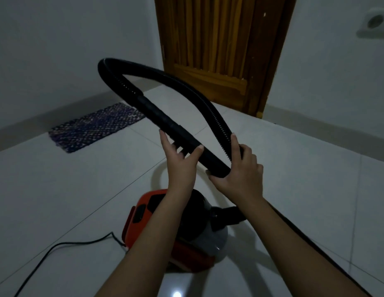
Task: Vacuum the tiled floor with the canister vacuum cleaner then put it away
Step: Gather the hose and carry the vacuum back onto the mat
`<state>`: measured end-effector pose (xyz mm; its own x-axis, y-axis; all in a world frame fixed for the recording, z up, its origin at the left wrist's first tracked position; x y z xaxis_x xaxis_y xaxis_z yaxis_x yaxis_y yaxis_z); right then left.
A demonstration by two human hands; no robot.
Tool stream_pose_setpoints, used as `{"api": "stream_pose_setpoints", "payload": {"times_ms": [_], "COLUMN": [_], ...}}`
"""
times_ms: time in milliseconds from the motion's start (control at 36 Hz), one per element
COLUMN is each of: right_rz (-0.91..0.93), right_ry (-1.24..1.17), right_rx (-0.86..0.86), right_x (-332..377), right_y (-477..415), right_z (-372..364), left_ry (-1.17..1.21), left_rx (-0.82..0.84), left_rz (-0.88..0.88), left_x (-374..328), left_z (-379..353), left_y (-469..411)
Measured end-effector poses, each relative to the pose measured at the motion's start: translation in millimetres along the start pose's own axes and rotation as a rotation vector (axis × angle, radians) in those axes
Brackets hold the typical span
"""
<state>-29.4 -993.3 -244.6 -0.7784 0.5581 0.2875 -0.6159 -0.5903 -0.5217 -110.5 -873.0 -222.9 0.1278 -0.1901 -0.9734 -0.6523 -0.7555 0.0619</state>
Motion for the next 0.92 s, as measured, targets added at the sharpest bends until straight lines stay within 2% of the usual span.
{"api": "stream_pose_setpoints", "payload": {"times_ms": [167,278,389,472,528,611,750,917], "right_rz": [0.028,0.047,0.061,0.083,0.104,0.127,0.17,0.168], "right_ry": [0.007,0.002,0.008,0.01,0.022,0.007,-0.013,-0.019], "right_rx": [-0.024,-0.005,-0.01,-0.017,-0.03,-0.062,-0.083,-0.071], "right_x": [0,2,3,4,6,9,13,13], "right_y": [-1,-2,-2,-1,-1,1,5,4], "right_z": [-8,-12,-15,-20,-24,-27,-30,-31], "left_ry": [-0.03,-0.044,-0.259,-0.346,-0.383,-0.448,-0.508,-0.446], "left_rx": [0.018,-0.049,-0.243,-0.465,-0.521,-0.418,-0.251,-0.237], "left_rz": [0.013,0.033,0.08,0.23,0.342,0.446,0.494,0.547], "left_x": [3,14,56,97,121,144,147,148], "left_z": [13,48,123,186,211,216,199,201], "left_y": [-3,-2,-3,8,13,12,2,0]}}
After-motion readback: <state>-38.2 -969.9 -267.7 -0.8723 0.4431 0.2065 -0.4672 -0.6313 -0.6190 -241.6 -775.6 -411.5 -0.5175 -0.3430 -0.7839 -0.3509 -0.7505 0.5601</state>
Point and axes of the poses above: each hand's wrist, its own y-axis away from the middle knuckle, its own z-axis out of the back of the hand, x = y × z, the point moved 5 cm from there along -y, towards the middle knuckle, and after that the axes turned 12 degrees about z, right-handed, at the moved point
